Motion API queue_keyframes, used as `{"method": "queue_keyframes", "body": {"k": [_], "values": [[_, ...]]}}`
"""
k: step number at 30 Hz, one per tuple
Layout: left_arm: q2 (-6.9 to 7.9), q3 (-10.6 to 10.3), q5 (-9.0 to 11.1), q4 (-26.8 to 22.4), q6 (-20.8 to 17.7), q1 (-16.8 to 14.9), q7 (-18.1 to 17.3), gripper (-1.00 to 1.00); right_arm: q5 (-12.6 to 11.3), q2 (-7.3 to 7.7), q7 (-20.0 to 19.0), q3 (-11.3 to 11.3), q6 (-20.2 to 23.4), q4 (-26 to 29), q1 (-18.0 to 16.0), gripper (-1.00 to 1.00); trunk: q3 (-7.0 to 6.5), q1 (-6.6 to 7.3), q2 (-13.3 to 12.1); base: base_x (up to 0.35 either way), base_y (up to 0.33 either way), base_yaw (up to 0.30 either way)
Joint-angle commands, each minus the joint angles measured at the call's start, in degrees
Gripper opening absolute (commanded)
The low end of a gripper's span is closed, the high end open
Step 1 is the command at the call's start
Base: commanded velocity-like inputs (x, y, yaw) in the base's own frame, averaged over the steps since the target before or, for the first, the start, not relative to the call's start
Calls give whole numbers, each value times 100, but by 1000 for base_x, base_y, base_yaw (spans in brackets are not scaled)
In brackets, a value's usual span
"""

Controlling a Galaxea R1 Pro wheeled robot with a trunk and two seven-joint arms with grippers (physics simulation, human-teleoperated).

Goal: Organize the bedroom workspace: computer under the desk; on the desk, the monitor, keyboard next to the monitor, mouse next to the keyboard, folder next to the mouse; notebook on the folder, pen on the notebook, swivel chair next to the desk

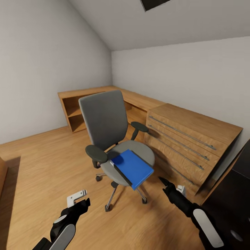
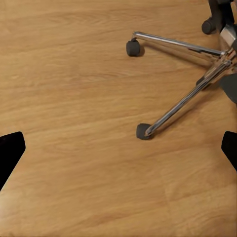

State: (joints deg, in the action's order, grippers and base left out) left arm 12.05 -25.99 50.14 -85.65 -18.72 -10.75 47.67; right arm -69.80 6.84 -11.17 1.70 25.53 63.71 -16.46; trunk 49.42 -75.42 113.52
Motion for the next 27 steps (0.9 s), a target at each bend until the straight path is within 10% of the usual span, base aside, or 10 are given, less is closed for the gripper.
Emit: {"method": "queue_keyframes", "body": {"k": [1, 4, 7, 17, 27], "values": [[4, -13, 22, -7, -18, -6, 40, 100, -22, -62, -6, 12, -3, 0, -4, 100, 24, -22, 44, 0, 0, 0], [0, -49, 16, -5, -18, -6, 43, 100, -14, -526, 0, 32, -557, -5, -4, 100, 77, -88, 164, 0, 0, 0], [0, -55, 9, -2, -18, -6, 42, 100, -19, -581, -11, 11, -1232, -7, -6, 100, 131, -154, 285, 0, 0, 0], [0, -114, 7, 2, -18, -6, 47, 100, -240, -587, -6, 34, -1314, -15, -4, 100, 311, -373, 686, 0, 0, 0], [0, -143, -4, 4, -18, -6, 49, 100, -1748, -562, 117, 58, -453, -66, -6, 100, 490, -593, 1087, 0, 0, 0]]}}
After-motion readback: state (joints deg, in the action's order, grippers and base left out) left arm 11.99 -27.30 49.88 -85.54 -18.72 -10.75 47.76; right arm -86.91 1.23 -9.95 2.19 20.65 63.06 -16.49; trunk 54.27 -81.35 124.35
